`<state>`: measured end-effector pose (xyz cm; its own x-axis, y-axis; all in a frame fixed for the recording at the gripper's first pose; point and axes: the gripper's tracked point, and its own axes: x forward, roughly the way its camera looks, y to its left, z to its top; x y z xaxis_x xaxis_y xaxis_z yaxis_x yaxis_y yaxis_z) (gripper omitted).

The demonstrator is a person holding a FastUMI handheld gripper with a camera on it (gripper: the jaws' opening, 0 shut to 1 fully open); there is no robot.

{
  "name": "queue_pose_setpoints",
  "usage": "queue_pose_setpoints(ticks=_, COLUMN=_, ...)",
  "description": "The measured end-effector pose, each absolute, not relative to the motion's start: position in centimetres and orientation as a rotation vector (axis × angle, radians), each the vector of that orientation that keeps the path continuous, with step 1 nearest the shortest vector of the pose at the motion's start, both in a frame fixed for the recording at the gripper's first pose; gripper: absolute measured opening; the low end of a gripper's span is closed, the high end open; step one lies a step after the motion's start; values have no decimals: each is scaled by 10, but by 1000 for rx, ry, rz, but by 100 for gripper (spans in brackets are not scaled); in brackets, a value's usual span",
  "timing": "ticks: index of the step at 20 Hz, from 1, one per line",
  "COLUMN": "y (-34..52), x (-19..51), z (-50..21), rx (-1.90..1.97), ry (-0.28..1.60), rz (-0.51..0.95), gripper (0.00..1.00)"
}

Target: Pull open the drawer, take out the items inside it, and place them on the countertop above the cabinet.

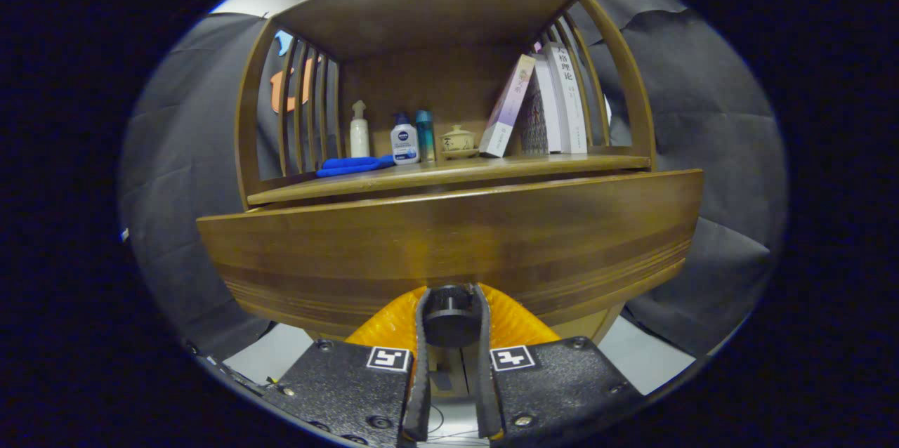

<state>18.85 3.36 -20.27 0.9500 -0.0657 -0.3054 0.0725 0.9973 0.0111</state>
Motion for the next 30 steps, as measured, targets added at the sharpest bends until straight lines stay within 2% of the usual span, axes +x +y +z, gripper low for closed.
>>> queue_pose_setpoints(ticks=16, y=31, x=83, z=-209, rx=0, ry=369, rz=-12, gripper=28)
queue_pose_setpoints(ticks=25, y=29, x=70, z=-211, rx=-23, ry=391, rz=21, gripper=29)
queue_pose_setpoints(ticks=26, y=31, x=68, z=-212, rx=-36, ry=405, rz=35, gripper=30)
queue_pose_setpoints(ticks=28, y=28, x=66, z=-210, rx=-58, ry=442, rz=40, gripper=41)
queue_pose_setpoints(ticks=30, y=31, x=64, z=-193, rx=-47, ry=438, rz=54, gripper=47)
